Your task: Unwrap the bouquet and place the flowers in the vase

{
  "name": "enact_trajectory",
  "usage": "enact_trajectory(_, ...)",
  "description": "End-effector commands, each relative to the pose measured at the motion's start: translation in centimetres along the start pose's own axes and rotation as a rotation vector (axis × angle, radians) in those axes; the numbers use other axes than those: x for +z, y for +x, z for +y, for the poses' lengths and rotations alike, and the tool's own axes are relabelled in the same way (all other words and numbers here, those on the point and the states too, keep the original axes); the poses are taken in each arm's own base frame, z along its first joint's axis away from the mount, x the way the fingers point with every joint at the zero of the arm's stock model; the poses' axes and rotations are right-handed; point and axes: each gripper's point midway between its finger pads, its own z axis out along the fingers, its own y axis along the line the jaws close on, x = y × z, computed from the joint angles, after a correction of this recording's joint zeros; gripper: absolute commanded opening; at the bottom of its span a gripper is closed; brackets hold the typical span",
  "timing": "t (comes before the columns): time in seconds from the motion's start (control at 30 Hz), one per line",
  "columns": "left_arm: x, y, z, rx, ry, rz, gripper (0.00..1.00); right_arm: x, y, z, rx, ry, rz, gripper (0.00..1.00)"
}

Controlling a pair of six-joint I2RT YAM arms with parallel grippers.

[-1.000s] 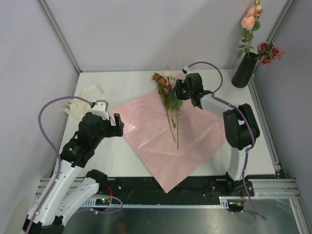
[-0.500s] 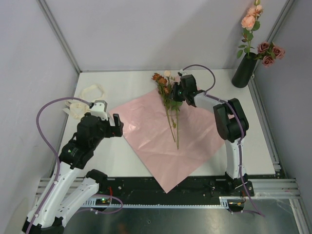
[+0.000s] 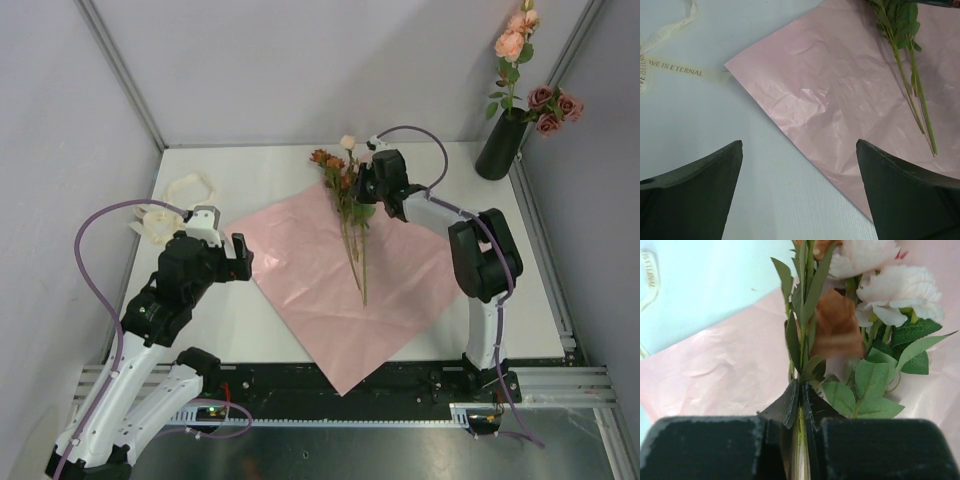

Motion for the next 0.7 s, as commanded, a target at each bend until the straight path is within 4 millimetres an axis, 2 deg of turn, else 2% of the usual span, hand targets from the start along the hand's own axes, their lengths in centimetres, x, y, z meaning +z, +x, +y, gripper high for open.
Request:
enact_trajectory(0.0,-0.1,-0.5,0.1,0.009,-0.003,-0.023,1.00,-3.3,-5.2,2.7,-0.048,-0.044,-0.152,0.06)
enact_trajectory(0.27,0.0,-0.4,0.2,0.008,-0.004,-0.022,0.99,-5.9,-7.4,3.8,-0.061,-0.045,-0.210,0.07)
enact_trajectory(0.4,0.1,-0.4,0.2,0.008,-0.005,-0.018,1.00,-6.8,-7.9,3.8,-0.056,-0.027,-0.215,0.09)
enact_trajectory(0.47,0.1,-0.4,0.1,0.008,-0.005,-0.017,1.00,-7.0,-7.6,3.5,-0.042,-0.011,-0.203,0.13)
enact_trajectory(0.5,0.1,-0.4,0.1,0.009,-0.005,-0.016,1.00,-7.0,-7.2,3.4,-0.036,-0.005,-0.189,0.10)
enact_trajectory(0.57,0.1,-0.4,0.2,0.008,-0.010,-0.017,1.00,-6.7,-5.4,2.9,-0.018,0.009,-0.120,0.03)
enact_trajectory(0.67,0.0,-0.5,0.4,0.007,-0.015,-0.025,1.00,-6.3,-2.9,2.5,0.012,0.016,-0.037,0.00)
